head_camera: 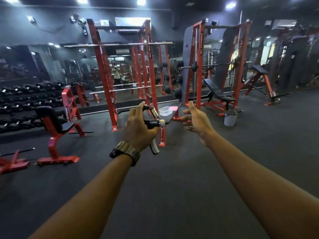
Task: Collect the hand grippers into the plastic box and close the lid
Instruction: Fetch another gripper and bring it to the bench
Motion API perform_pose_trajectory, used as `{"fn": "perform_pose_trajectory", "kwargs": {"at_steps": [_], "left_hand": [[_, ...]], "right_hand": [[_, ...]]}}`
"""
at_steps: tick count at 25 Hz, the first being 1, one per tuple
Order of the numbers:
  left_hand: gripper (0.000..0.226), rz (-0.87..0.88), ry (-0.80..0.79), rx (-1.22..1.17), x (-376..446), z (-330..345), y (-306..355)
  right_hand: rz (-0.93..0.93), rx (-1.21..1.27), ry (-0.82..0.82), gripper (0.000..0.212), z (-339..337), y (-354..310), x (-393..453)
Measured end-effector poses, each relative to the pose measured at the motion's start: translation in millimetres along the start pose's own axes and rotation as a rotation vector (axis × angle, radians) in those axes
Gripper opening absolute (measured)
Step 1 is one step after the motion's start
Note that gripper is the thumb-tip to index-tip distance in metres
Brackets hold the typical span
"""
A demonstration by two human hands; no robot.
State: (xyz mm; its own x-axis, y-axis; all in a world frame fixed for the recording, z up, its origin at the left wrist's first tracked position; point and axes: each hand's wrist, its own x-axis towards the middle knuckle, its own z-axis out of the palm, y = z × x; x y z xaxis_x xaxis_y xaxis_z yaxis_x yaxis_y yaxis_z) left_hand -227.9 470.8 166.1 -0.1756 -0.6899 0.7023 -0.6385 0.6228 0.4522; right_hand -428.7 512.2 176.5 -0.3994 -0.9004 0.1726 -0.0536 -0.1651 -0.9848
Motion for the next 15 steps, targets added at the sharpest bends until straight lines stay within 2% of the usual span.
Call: {"fn": "perform_pose_trajectory", "kwargs": {"at_steps": [8, 12, 15], "left_hand": [[0.097, -0.055, -0.033, -0.036, 154, 134, -146], [0.076, -0.063, -0.1, -0.107, 258, 194, -227], [0.076, -0.057, -0.118, -0.131, 326, 241, -278]], "right_hand": [[0.033, -0.087, -0.022, 0.062, 76, 67, 235], [0.073, -0.108, -0.005, 0.062, 124, 88, 361], [0.081, -0.118, 0.041, 0.06, 143, 103, 452]]}}
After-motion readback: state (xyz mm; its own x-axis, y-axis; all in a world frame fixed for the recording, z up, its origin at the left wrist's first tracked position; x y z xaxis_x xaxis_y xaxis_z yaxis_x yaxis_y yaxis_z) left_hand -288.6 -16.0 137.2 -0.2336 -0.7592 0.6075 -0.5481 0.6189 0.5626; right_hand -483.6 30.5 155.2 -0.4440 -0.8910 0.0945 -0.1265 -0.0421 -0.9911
